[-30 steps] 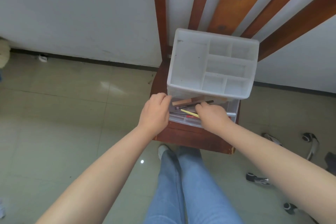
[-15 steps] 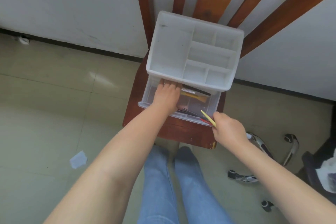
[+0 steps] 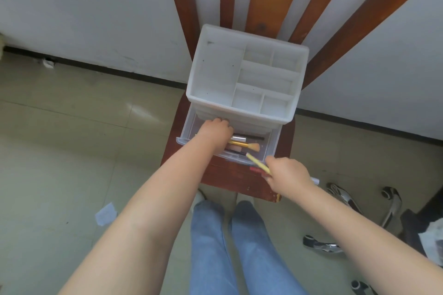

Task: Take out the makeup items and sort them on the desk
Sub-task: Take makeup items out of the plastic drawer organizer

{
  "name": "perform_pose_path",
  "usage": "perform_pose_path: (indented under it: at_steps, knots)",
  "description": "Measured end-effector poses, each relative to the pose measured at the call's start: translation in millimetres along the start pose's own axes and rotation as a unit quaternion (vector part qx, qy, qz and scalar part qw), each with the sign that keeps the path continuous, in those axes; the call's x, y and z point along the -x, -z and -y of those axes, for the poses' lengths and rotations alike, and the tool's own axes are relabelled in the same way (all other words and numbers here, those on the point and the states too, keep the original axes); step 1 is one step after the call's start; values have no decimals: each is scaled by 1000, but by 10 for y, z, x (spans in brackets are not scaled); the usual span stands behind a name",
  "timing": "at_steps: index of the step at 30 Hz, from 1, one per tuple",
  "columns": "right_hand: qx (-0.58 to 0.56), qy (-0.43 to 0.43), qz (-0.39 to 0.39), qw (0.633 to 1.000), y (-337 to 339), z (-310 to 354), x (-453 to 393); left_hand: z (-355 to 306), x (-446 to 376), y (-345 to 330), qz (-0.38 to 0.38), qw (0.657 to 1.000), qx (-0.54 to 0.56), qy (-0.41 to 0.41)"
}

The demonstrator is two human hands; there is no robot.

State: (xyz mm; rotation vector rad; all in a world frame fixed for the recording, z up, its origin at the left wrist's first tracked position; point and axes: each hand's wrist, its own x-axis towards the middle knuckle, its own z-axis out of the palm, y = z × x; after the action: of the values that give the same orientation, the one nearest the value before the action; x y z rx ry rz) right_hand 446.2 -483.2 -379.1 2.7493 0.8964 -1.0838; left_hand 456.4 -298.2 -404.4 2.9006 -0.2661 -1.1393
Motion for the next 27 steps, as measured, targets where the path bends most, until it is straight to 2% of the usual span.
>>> perform_pose_path:
  at_steps: [3,6,9,19,24,27]
  knots:
    - [106,57,-57,991,-163,58,47,0,54,-7,25,998,53,7]
    - [72,52,-129,988,-251,22,-52,47,101,2,33,997,71,4]
    - [63,55,-165,983,-209,49,-77,81,113,-3,38,997,67,5]
    - [30,34,-220,975,-293,-8,-74,66,43,-58,112,988,110,-2]
    - [26,28,-231,972,-289,-20,-128,91,2,-37,100,990,98,-9]
    - [20,24,-236,971,-284,-27,-114,85,-12,-40,119,989,87,-17]
